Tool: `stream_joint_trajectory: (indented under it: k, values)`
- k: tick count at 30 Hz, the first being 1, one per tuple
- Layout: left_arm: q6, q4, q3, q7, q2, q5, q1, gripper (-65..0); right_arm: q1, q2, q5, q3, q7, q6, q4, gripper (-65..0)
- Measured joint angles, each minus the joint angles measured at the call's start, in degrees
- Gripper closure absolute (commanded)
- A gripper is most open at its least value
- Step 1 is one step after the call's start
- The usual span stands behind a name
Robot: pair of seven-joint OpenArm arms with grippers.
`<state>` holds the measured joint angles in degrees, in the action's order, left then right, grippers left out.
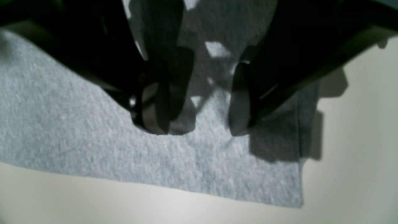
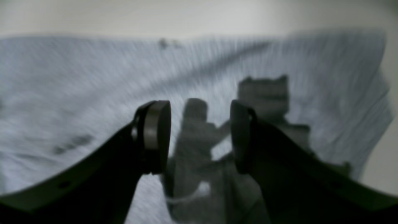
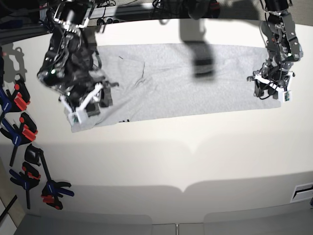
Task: Fold the T-shirt properly
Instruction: 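Pull the strip ends apart with both grippers to straighten it, then release the strip end with the left gripper and raise it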
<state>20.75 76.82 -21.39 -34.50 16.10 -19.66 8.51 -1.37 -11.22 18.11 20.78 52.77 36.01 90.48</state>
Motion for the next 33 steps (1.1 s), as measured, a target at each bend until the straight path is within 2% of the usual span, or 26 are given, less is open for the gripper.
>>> stream_joint_trajectory:
  k: [2, 3, 8, 10, 13, 15, 18, 20, 22, 27, 33]
  values:
    - [0.13, 0.0, 0.04, -0.7, 0.7, -0.24, -0.02, -29.3, -0.35, 0.07, -2.8, 0.02, -1.51, -0.31, -4.72, -29.0]
    - [0.24, 0.0, 0.07, -1.95, 1.42, -0.96, -0.22, -29.3, -0.33, -0.04, -2.19, 0.09, -3.98, -0.44, -6.93, -29.0]
    - [0.85, -0.28, 0.7, -5.29, 6.54, -2.4, -0.13, -29.3, 4.15, -1.4, -0.26, 0.33, -5.25, -0.9, -15.56, -29.0]
    - [0.81, -0.72, 0.7, -7.15, 9.11, -5.16, 0.15, -29.3, 4.74, -1.46, -0.04, 0.28, -5.22, -0.92, -16.02, -29.0]
    - [0.61, -0.87, 0.7, -12.26, 12.68, -11.72, 0.7, -29.3, 6.01, -1.46, 2.54, 0.28, -1.81, -0.94, -16.13, -29.0]
    - [0.15, -0.52, 0.7, -14.51, 14.43, -13.88, 1.03, -29.3, 6.99, -1.38, 3.19, 0.15, 0.37, -0.96, -16.31, -29.0]
    - [-0.87, 1.68, 0.81, -16.85, 16.76, -13.81, 1.77, -29.8, 7.98, -1.22, 3.58, 0.11, 1.4, -1.09, -16.57, -29.0]
    - [-2.01, 3.32, 0.81, -19.91, 18.08, -11.34, 2.1, -33.5, 8.55, -1.16, 3.3, 0.07, 1.95, -1.09, -16.61, -29.0]
    - [-2.19, 4.61, 0.81, -21.0, 19.28, -11.63, 2.56, -37.1, 8.92, -1.16, 3.1, 0.07, 2.19, -1.14, -16.68, -29.0]
    - [-2.19, 5.33, 0.81, -21.49, 21.94, -11.87, 2.4, -37.2, 8.96, -1.2, 2.99, 0.07, 2.19, -1.14, -16.59, -29.0]
    - [-2.16, 5.33, 0.81, -20.74, 22.93, -24.41, 2.36, -37.2, 8.81, -1.2, 2.43, 0.07, 4.09, -1.05, -13.25, -29.0]
